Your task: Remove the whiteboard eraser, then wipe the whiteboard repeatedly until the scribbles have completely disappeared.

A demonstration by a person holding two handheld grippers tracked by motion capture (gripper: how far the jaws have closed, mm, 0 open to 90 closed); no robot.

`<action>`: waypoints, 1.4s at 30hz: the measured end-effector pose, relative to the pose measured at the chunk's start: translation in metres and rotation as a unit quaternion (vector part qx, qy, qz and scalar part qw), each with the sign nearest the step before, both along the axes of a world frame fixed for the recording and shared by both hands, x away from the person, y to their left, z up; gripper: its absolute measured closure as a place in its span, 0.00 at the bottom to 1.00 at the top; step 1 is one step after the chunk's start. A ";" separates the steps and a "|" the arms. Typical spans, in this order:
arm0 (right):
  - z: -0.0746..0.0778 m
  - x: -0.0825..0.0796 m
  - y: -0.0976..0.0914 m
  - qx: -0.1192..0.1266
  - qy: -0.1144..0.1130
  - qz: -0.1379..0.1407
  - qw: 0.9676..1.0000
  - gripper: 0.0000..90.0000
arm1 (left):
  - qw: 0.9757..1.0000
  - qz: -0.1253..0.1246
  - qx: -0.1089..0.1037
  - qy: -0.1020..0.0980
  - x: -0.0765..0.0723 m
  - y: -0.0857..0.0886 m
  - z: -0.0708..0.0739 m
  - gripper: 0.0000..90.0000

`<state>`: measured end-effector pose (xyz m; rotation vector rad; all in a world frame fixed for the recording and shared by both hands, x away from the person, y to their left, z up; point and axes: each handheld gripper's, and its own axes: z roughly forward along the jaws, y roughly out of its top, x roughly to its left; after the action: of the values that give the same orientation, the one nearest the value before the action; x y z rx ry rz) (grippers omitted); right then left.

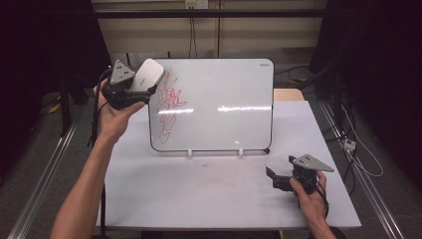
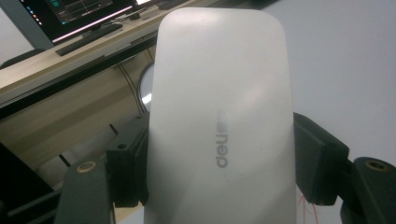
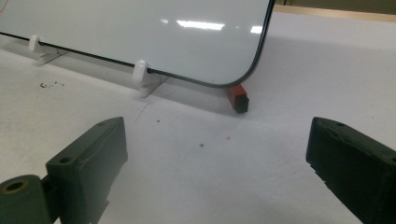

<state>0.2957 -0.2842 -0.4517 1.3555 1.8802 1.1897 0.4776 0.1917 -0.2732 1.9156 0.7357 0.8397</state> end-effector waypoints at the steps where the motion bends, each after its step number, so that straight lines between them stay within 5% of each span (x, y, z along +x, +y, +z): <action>1: 0.000 0.000 0.000 0.000 0.000 -0.001 1.000 0.06 | 1.000 -0.001 0.000 0.000 -0.001 -0.001 -0.001 0.34; 14: 0.001 0.002 0.002 0.001 0.000 0.000 1.000 0.06 | 0.999 -0.002 0.031 -0.013 -0.011 -0.011 -0.007 0.34; 31: 0.000 0.001 0.001 -0.001 0.001 0.002 1.000 0.06 | 0.998 -0.005 0.053 -0.023 -0.014 -0.024 -0.038 0.34; 42: 0.000 0.001 0.001 -0.001 0.000 0.003 1.000 0.06 | 0.997 -0.001 0.076 -0.022 0.000 -0.037 -0.050 0.34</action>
<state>0.2965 -0.2836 -0.4518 1.3508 1.8864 1.1898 0.4780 0.1544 -0.3228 2.0246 0.6603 0.9576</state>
